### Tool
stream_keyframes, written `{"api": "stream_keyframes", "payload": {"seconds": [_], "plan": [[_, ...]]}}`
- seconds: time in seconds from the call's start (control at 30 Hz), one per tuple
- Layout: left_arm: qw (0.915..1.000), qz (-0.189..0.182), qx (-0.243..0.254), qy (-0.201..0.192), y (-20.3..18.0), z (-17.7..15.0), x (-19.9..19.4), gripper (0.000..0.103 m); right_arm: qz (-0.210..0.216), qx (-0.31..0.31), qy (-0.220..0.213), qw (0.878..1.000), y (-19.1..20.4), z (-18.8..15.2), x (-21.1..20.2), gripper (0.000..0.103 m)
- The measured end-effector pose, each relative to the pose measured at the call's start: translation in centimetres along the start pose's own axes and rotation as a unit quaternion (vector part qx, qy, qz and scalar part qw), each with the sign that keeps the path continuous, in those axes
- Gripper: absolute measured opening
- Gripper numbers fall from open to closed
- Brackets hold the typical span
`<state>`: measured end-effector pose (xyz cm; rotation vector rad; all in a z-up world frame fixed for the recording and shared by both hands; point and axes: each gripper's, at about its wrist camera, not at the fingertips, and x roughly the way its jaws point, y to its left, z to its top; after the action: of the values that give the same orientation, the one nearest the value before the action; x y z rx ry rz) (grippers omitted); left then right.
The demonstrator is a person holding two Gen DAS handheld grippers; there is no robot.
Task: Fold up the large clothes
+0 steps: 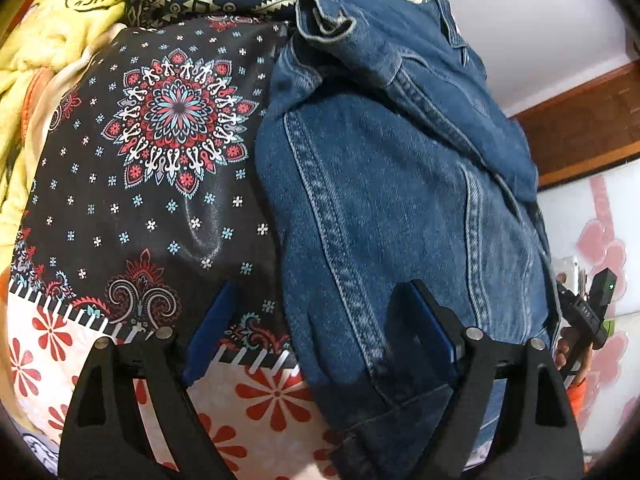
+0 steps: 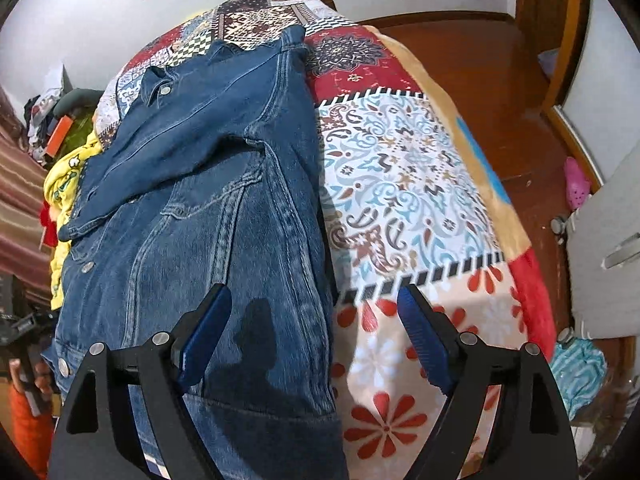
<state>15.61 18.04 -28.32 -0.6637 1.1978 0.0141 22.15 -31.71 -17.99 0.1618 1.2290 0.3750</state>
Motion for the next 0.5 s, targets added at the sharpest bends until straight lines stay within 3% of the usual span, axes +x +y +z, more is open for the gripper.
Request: {"api": "stream_keyframes", "payload": {"seconds": [0.13, 0.23, 0.27, 0.3, 0.37, 0.5], "plan": [[0.9991, -0.032, 0.026, 0.003, -1.8, -0.2, 0.0, 0.084, 0.040, -0.005, 0.021, 0.999, 0.7, 1.2, 1.3, 0.081], [0.9979, -0.034, 0.055, -0.005, -3.4, -0.5, -0.1, 0.068, 0.028, -0.016, 0.029, 0.999, 1.4, 1.0, 2.0, 0.067], [0.9974, -0.036, 0.063, -0.008, -3.8, -0.6, -0.2, 0.058, 0.025, -0.023, 0.029, 0.999, 1.7, 0.7, 2.1, 0.057], [0.9969, -0.034, 0.069, -0.009, -4.0, -0.6, -0.3, 0.043, 0.030, -0.029, 0.031, 0.999, 2.1, 0.5, 2.0, 0.044], [0.9954, -0.041, 0.086, -0.011, -4.7, -0.2, -0.7, 0.024, 0.034, -0.023, 0.032, 0.999, 2.2, -0.3, 1.7, 0.033], [0.9943, -0.030, 0.100, -0.022, -5.1, 0.2, -1.3, 0.012, 0.013, -0.045, 0.030, 0.998, 2.9, -1.4, 1.4, 0.012]]}}
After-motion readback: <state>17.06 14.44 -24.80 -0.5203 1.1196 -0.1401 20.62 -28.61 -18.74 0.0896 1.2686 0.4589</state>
